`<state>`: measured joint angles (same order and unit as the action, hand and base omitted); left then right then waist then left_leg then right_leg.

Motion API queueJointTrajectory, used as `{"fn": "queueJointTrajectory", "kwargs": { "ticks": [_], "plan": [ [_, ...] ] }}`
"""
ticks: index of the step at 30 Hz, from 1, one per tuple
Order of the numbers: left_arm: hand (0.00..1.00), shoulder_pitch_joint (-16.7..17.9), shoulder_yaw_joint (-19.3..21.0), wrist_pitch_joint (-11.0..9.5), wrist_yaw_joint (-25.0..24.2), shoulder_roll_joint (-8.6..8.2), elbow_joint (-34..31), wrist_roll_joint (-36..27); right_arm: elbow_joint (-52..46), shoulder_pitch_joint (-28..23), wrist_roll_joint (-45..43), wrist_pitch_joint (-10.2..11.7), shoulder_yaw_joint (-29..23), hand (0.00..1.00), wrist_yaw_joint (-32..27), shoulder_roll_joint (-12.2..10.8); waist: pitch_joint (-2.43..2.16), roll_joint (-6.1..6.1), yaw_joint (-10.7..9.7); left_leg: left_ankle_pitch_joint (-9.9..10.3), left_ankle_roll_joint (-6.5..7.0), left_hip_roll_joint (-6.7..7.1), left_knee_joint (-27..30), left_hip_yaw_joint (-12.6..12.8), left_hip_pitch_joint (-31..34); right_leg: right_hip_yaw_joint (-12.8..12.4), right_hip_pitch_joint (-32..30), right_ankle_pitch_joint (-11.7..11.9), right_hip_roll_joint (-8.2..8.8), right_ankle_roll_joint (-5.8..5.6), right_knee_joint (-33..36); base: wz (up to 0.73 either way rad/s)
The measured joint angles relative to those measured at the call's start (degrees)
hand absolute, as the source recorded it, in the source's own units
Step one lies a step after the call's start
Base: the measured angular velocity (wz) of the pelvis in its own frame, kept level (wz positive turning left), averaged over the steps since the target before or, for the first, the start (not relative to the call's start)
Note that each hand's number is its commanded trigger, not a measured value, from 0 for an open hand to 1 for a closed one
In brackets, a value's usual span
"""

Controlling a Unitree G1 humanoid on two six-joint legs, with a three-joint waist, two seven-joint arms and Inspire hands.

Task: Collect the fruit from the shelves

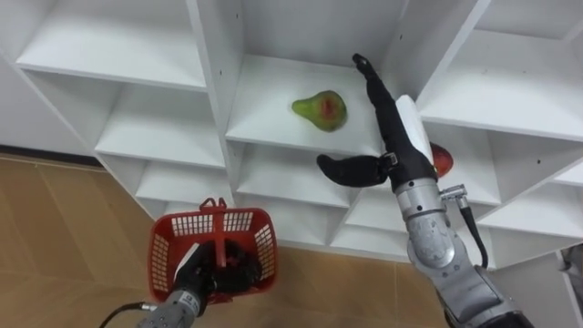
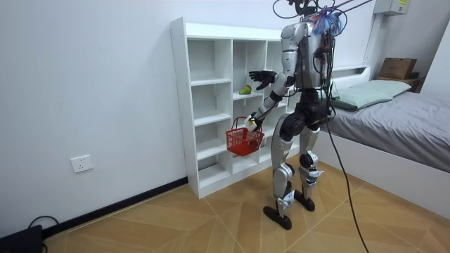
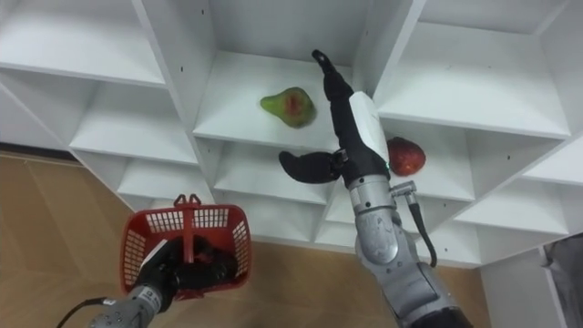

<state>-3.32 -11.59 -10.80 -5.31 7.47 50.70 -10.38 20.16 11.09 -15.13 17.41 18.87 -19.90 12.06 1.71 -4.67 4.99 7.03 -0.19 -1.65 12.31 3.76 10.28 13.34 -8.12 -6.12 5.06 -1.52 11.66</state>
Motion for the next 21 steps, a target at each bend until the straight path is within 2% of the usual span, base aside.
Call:
{"fn": "queueJointTrajectory", "kwargs": {
  "ticks": [6, 10, 21],
  "plan": [
    [1.00, 0.00, 0.03, 0.65, 0.00, 0.00, 0.00, 0.00, 1.55, 1.04, -0.01, -0.12, -0.65, 0.00, 0.00, -0.19, 0.07, -0.02, 0.08, -0.46, 0.29, 0.37, -0.12, -0.07, 0.03, -0.01, -0.14, 0.01, 0.40, -0.13, 0.22, 0.01],
    [1.00, 0.00, 0.10, 0.67, -0.01, 0.02, 0.00, 1.66, 1.58, 1.26, -0.23, -0.30, -1.45, 0.00, 0.00, -1.14, 0.07, -0.02, 0.13, -0.61, 0.26, 0.40, -0.18, -0.11, 0.22, -0.04, -0.50, 0.01, 0.42, -0.12, 0.48, 0.00],
    [1.00, -0.03, 0.05, 0.68, -0.52, -0.06, 0.00, 3.62, 1.58, 2.23, -1.02, -0.49, -1.66, 0.00, 0.03, -1.48, 0.09, 0.02, 0.08, -1.04, 0.19, 0.43, -0.54, -0.10, 0.13, -0.42, -0.83, 0.01, 0.41, -0.10, 0.92, 0.00]
  ]
}}
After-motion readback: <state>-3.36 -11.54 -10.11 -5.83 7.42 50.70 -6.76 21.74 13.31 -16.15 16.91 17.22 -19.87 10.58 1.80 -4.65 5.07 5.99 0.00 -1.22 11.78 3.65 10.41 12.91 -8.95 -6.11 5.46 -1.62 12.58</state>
